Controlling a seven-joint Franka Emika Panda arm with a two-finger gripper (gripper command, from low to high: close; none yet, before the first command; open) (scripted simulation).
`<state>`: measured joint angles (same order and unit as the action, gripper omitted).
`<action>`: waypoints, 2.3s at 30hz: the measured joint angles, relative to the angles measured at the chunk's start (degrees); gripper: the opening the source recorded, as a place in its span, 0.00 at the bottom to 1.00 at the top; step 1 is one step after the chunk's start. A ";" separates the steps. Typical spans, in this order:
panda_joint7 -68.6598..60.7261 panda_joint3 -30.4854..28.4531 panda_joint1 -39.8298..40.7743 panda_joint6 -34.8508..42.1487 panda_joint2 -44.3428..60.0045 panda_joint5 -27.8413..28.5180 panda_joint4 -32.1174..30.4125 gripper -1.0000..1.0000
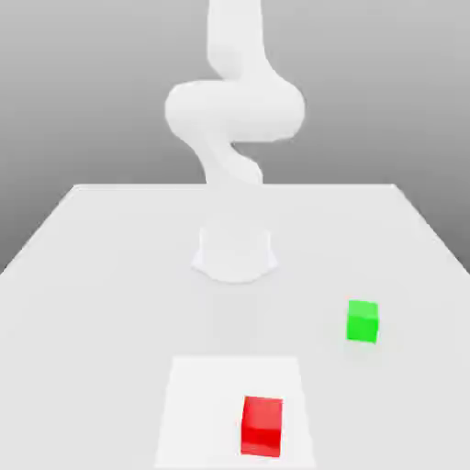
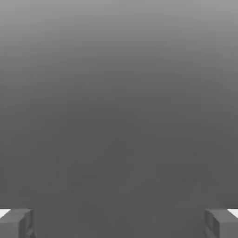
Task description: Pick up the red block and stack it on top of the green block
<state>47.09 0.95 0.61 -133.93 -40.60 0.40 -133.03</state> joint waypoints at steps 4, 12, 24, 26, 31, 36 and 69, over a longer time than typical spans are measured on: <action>2.18 1.41 0.81 -3.61 8.65 0.78 -2.08 0.50; 6.41 3.51 1.82 -10.52 25.31 2.34 -6.08 0.50; 10.83 4.46 0.98 -21.27 50.10 2.24 -11.74 0.50; 11.45 3.99 0.59 -24.38 54.24 2.82 -11.46 0.50; 12.39 2.83 -0.34 -29.40 60.31 4.02 -10.63 0.00; 12.57 2.72 -0.44 -29.78 60.71 4.18 -10.58 0.00; 61.04 32.89 -10.83 -30.76 35.89 2.13 -37.70 0.00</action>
<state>108.14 33.84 -10.22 -164.69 -4.71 2.53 -170.72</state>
